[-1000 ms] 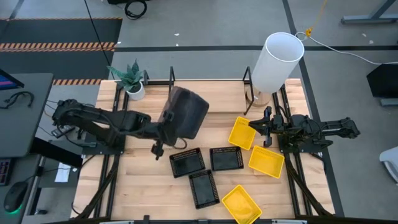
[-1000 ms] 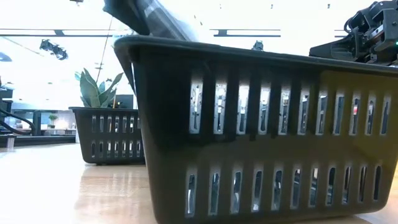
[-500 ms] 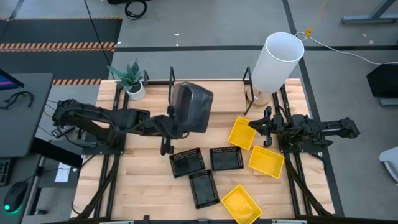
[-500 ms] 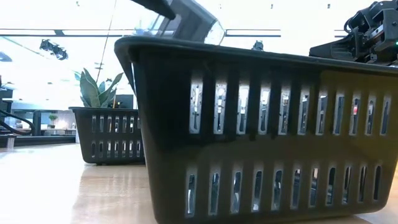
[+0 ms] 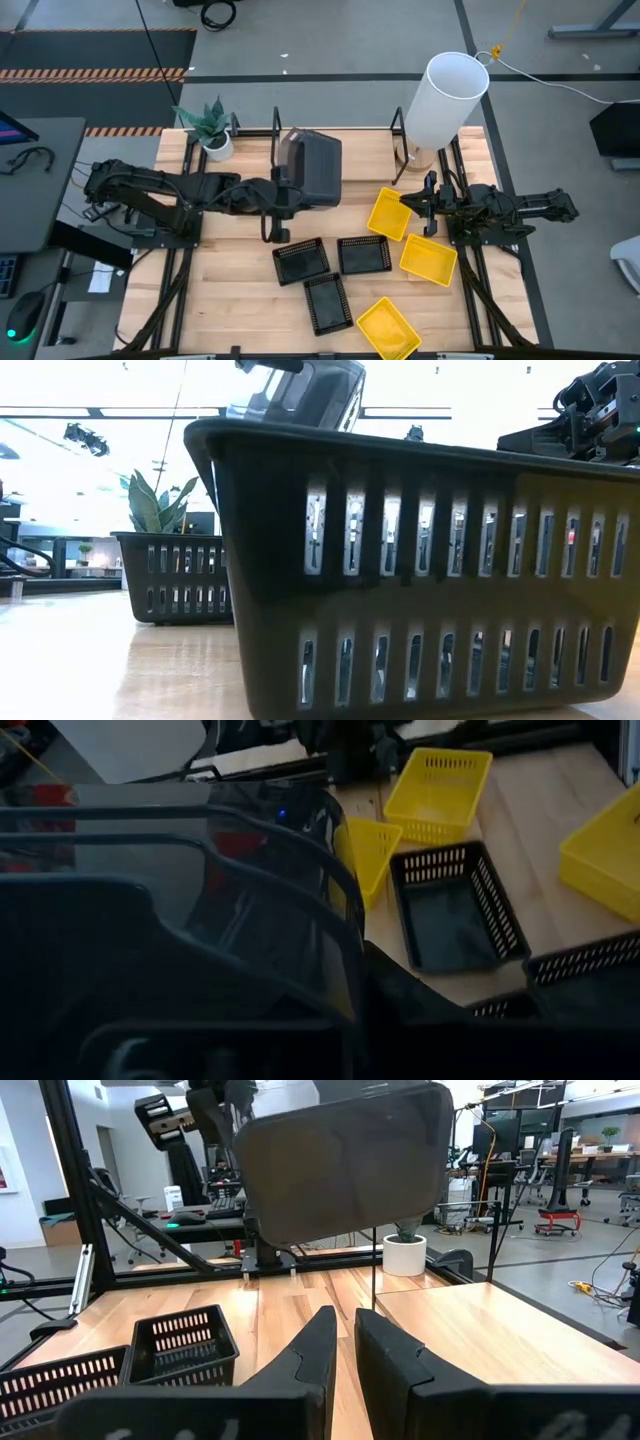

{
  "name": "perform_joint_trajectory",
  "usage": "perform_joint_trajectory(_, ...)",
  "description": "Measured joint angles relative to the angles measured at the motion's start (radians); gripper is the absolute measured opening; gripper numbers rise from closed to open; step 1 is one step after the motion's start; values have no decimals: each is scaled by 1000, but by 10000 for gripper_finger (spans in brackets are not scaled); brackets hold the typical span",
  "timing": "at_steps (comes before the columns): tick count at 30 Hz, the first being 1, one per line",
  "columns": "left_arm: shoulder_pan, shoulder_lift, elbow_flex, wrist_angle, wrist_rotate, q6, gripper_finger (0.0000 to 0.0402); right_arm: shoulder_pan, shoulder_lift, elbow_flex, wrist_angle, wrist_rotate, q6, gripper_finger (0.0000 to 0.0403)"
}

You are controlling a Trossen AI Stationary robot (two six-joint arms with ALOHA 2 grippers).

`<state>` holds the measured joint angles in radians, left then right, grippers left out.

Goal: Stack baskets on shelf by color
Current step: Put the stacked black bins on the shelf

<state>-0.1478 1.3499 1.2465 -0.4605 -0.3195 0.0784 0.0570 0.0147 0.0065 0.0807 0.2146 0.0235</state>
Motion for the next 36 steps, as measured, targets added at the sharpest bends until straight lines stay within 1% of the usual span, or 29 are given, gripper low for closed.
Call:
perform_joint_trajectory(4, 20, 0, 0, 54, -5, -35, 15, 0, 0, 0, 0, 0, 0, 45)
perform_joint_trajectory(7, 58, 14, 37, 30, -9, -44, 14, 0, 0, 0, 0, 0, 0, 45)
perform_joint_trajectory(12, 152, 83, 142, -120, -6, -49, 16, 0, 0, 0, 1, -1, 0, 45)
perform_joint_trajectory(16, 235, 170, 234, -229, 56, -38, 15, 0, 0, 0, 3, -2, 0, 45)
perform_joint_trajectory(19, 288, 246, 317, -330, 129, 10, 16, 0, 0, 0, 0, -2, 0, 45)
perform_joint_trajectory(21, 316, 299, 374, -411, 159, 63, 17, 0, 0, 0, 0, -1, 0, 45)
perform_joint_trajectory(23, 340, 353, 429, -487, 166, 130, 17, 0, 0, 0, 1, -1, 0, 45)
perform_joint_trajectory(26, 366, 415, 482, -549, 164, 217, 16, 0, 0, 0, 0, 1, 0, 45)
perform_joint_trajectory(30, 394, 475, 498, -566, 163, 272, 17, 0, 0, 0, 0, 1, 0, 45)
perform_joint_trajectory(36, 425, 565, 498, -619, 158, 275, 17, 0, 0, 0, 0, 1, 0, 45)
